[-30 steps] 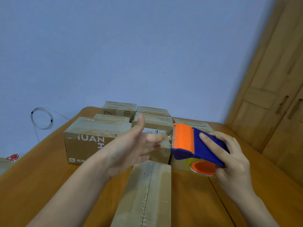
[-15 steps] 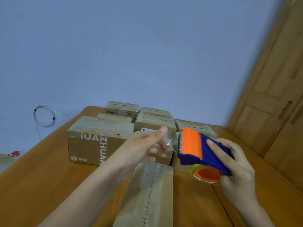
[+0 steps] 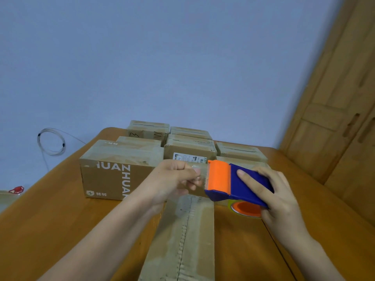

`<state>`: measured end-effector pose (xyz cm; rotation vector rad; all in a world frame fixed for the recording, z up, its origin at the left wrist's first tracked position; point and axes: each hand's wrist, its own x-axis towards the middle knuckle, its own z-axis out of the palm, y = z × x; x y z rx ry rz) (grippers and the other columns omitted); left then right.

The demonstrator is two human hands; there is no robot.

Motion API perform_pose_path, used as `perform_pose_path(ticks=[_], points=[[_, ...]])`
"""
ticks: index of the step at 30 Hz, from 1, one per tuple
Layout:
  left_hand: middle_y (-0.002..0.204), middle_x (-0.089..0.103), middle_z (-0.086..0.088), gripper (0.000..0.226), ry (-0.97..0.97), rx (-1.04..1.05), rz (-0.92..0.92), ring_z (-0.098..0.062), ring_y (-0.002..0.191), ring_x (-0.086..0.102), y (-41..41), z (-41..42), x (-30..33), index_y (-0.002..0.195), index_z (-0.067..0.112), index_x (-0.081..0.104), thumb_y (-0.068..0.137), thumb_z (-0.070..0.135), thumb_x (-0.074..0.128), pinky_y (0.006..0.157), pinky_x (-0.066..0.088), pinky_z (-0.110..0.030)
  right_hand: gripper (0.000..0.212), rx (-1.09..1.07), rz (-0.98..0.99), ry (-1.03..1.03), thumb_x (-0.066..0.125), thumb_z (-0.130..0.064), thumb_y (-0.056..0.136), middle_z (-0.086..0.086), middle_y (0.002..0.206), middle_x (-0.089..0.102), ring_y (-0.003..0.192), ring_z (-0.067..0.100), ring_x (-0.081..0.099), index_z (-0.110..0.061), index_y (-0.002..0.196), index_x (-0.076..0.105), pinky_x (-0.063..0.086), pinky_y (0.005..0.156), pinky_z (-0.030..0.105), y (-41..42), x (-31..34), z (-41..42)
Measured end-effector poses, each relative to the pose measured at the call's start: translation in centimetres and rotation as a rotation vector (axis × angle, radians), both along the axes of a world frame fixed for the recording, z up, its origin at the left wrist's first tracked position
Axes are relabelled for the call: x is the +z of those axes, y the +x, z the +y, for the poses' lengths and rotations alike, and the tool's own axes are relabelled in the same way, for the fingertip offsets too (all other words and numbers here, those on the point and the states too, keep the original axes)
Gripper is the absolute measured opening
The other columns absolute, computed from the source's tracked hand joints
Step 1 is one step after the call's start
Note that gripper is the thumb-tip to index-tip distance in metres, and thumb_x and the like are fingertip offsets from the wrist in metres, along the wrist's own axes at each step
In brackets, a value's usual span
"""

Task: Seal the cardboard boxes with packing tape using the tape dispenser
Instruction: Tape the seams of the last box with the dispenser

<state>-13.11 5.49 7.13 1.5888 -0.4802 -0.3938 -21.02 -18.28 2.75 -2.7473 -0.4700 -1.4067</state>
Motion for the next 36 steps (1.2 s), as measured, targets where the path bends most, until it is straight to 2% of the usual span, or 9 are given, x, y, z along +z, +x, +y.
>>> perform_pose_path(ticks=[3,5,10,13,24,27,31,34,36], points=[[0.062,0.067,0.001,0.018,-0.001,0.027,0.043,-0.006,0.058,0.058,0.7,0.0,-0.9,0.073,0.008,0.066,0.089,0.015,0.063,0.070,0.045,-0.026,0.091,-0.045,0.097,-0.095,0.084,-0.001,0.059,0.008,0.125,0.042,0.111,0.022,0.042,-0.022,0.137,0.041,0.045,0.075,0.029,0.1,-0.2,-0.3],[0.062,0.067,-0.002,0.018,0.005,0.035,0.055,-0.006,0.055,0.056,0.8,-0.2,-1.5,0.073,0.005,0.067,0.089,0.012,0.063,0.061,0.039,-0.023,0.099,-0.058,0.145,-0.122,0.089,-0.007,0.053,0.007,0.125,0.042,0.112,0.022,0.041,-0.022,0.137,0.041,0.044,0.076,0.029,0.1,-0.3,-0.5],[0.062,0.064,-0.001,0.021,0.006,0.097,0.053,-0.008,0.054,0.050,2.0,0.6,-1.9,0.073,0.004,0.066,0.091,0.010,0.059,0.053,0.038,-0.018,0.098,-0.052,0.165,-0.152,0.088,-0.006,0.057,0.008,0.126,0.043,0.113,0.023,0.042,-0.025,0.140,0.039,0.049,0.077,0.034,-0.1,-0.2,-1.6],[0.060,0.063,0.002,0.021,0.019,0.158,0.003,-0.009,0.055,0.052,3.7,3.4,-1.8,0.072,0.005,0.064,0.090,0.013,0.058,0.056,0.044,-0.020,0.103,-0.115,0.180,-0.137,0.089,0.001,0.054,0.008,0.124,0.043,0.110,0.024,0.043,-0.027,0.139,0.039,0.051,0.075,0.040,-1.1,-0.3,-4.0],[0.067,0.064,-0.007,0.019,0.005,0.058,0.040,-0.014,0.060,0.054,5.4,4.6,-4.4,0.061,0.010,0.067,0.074,0.025,0.065,0.068,0.046,-0.031,0.097,-0.073,0.224,-0.115,0.087,-0.004,0.057,0.004,0.124,0.044,0.110,0.021,0.043,-0.027,0.139,0.040,0.052,0.072,0.034,-0.8,-1.6,-4.3],[0.065,0.063,-0.006,0.021,0.032,0.097,0.027,-0.013,0.058,0.053,6.0,5.4,-4.7,0.065,0.007,0.066,0.083,0.019,0.063,0.063,0.046,-0.027,0.098,-0.050,0.221,-0.111,0.085,-0.001,0.059,0.004,0.124,0.043,0.111,0.021,0.043,-0.030,0.141,0.038,0.050,0.076,0.033,-1.1,-2.0,-4.9],[0.065,0.057,-0.009,0.020,-0.006,0.215,0.020,-0.015,0.054,0.050,7.2,8.5,-5.0,0.068,0.007,0.066,0.081,0.021,0.064,0.057,0.044,-0.029,0.120,-0.104,0.203,-0.052,0.085,0.003,0.057,0.005,0.122,0.044,0.108,0.022,0.043,-0.048,0.146,0.023,0.049,0.074,0.035,-2.5,-1.3,-7.5],[0.065,0.053,-0.011,0.022,-0.010,0.151,0.031,-0.016,0.053,0.050,7.6,8.4,-5.0,0.069,0.006,0.063,0.081,0.025,0.062,0.054,0.046,-0.028,0.112,-0.127,0.182,-0.023,0.085,0.004,0.056,0.006,0.123,0.044,0.110,0.022,0.043,-0.042,0.141,0.029,0.049,0.074,0.034,-2.5,-0.4,-7.9],[0.064,0.051,-0.010,0.022,-0.047,0.161,0.061,-0.016,0.052,0.049,7.8,8.1,-5.0,0.066,0.007,0.060,0.082,0.023,0.060,0.055,0.045,-0.029,0.107,-0.106,0.182,-0.033,0.082,-0.004,0.060,0.005,0.124,0.043,0.112,0.021,0.042,-0.044,0.143,0.027,0.050,0.070,0.032,-2.7,0.0,-7.7]])
